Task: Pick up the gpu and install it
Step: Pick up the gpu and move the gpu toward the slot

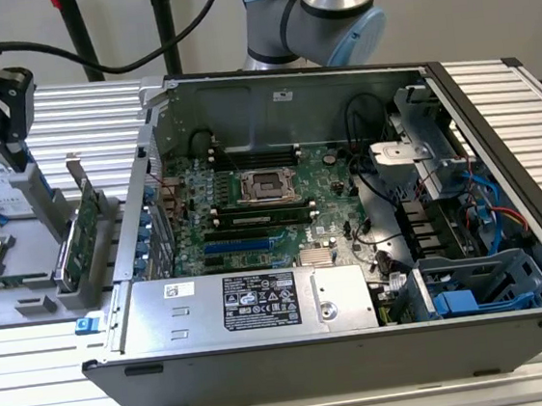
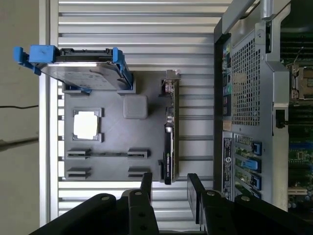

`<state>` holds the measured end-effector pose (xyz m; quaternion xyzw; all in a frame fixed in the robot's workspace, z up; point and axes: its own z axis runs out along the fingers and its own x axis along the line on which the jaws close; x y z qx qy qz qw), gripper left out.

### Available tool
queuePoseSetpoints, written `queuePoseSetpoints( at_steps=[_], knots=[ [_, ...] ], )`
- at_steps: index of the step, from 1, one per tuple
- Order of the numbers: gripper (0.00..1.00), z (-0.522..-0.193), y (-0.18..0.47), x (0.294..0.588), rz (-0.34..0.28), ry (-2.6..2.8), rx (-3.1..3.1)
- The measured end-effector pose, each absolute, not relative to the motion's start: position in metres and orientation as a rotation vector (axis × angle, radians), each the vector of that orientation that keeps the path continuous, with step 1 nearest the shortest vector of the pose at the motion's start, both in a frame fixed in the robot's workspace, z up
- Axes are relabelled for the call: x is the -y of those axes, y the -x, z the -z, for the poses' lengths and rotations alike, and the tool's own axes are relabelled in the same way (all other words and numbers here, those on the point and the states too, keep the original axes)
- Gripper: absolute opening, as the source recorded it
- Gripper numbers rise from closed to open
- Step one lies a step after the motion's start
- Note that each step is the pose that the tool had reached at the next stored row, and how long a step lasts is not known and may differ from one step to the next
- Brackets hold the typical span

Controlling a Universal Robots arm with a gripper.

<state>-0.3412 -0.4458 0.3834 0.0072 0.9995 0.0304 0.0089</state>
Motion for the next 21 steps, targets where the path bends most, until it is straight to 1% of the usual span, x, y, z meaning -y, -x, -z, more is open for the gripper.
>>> queuePoseSetpoints(
  at_steps=[21],
  knots=[
    [1.0, -0.3734, 0.3406, 0.4458, -0.095, -0.023, -3.122]
  ],
)
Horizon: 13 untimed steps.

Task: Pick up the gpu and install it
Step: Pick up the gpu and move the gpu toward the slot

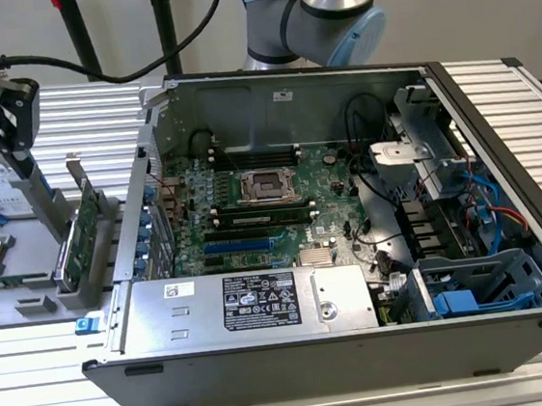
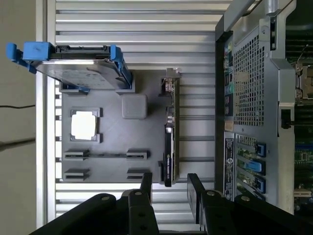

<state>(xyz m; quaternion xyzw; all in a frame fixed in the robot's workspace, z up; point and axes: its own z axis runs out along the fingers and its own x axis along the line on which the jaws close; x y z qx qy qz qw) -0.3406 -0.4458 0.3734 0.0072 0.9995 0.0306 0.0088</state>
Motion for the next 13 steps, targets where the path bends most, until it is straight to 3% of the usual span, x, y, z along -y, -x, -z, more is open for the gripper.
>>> queuePoseSetpoints(
  at_steps=[13],
  knots=[
    [1.0, -0.3678, 0.3345, 0.4458, -0.096, -0.023, -3.122]
  ],
)
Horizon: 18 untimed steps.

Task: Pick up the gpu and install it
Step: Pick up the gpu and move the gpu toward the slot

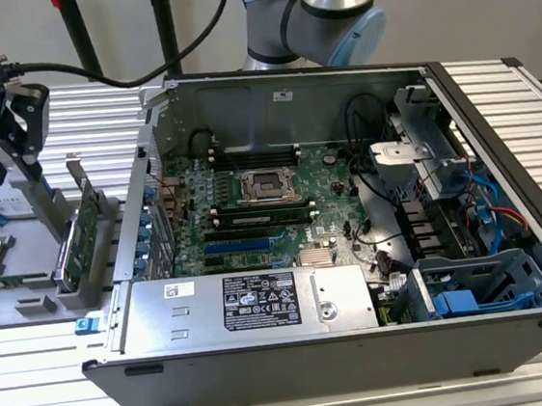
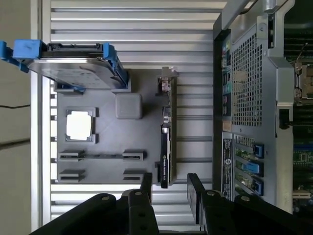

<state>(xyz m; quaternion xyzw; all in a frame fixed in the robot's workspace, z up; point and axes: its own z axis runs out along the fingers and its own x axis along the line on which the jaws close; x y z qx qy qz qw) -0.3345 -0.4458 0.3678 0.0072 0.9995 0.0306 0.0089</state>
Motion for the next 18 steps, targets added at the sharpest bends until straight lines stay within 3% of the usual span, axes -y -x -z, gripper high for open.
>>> queuePoseSetpoints(
  at_steps=[18],
  knots=[
    [1.0, -0.3628, 0.3299, 0.4458, -0.096, -0.023, -3.122]
  ],
)
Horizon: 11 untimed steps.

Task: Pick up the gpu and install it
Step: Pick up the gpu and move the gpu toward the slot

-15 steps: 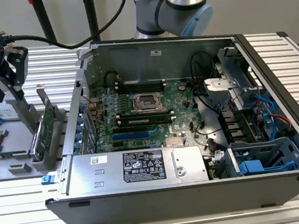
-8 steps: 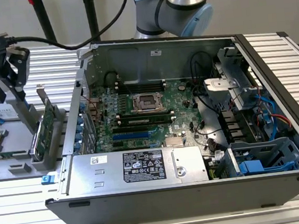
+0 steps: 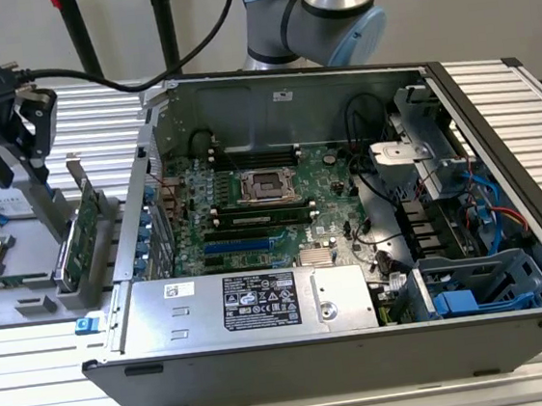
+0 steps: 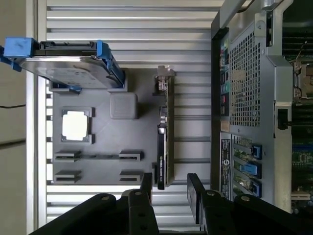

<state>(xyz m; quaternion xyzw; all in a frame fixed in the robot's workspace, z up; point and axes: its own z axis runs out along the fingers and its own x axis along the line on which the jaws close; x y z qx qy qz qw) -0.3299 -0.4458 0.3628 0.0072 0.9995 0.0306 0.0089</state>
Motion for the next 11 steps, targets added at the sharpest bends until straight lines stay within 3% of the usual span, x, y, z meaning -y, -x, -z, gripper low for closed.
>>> queuePoseSetpoints(
  at_steps=[11],
  knots=[
    [1.0, -0.36, 0.3297, 0.4458, -0.096, -0.023, -3.122]
  ],
)
